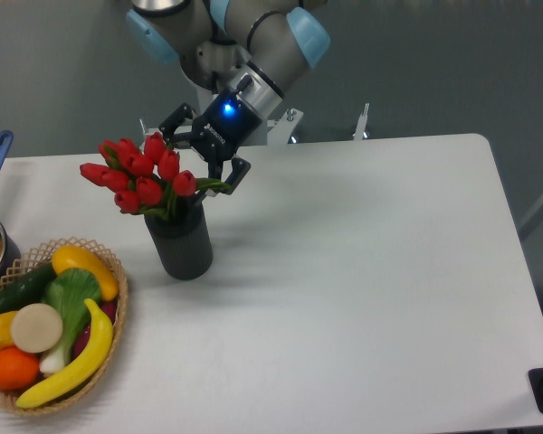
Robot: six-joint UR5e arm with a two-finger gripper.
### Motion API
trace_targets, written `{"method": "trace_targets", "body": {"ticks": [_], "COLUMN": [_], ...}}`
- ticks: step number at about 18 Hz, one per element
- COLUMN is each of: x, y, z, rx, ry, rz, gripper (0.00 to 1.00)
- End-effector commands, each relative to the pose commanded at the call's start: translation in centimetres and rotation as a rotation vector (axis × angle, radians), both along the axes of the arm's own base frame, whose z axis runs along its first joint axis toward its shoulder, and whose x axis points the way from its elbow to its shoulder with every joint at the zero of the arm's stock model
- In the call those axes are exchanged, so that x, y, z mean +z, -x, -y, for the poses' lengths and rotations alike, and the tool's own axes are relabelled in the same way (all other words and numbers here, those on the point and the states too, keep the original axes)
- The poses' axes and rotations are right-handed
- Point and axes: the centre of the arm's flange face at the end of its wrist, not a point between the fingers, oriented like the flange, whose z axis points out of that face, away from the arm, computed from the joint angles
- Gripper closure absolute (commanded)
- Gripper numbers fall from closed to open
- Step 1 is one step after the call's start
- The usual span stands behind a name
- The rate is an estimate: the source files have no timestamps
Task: Pick up the flowers from the vase
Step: 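Lower the gripper onto the tulip stems and close around them, then lift the gripped tulips straight up out of the black vase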
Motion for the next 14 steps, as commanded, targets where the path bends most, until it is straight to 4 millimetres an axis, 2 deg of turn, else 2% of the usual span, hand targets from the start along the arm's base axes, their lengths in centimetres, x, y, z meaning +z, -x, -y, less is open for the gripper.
{"method": "trace_targets", "body": {"ticks": [2,3,6,7,8,11,14], "x": [-0.4,-0.5,-0.5,-0.3,0.2,1.4,4.2], "y": [0.0,0.2,0.2,0.2,0.3,0.9,1.3], "z": [-0.5,-0.7,-0.8,-0.8,-0.8,-0.9,-1.0], "rx": [-0.009,-0.010,-0.013,-0.013,-0.012,0.014,0.065], "ry": [-0.023,-0.032,-0.033,-0.036,-0.040,-0.036,-0.025], "rz": [0.011,0.021,0.026,0.021,0.014,0.025,0.056], "gripper": [0.00,0.05,0.71,0.87,0.99,1.00,1.00]}}
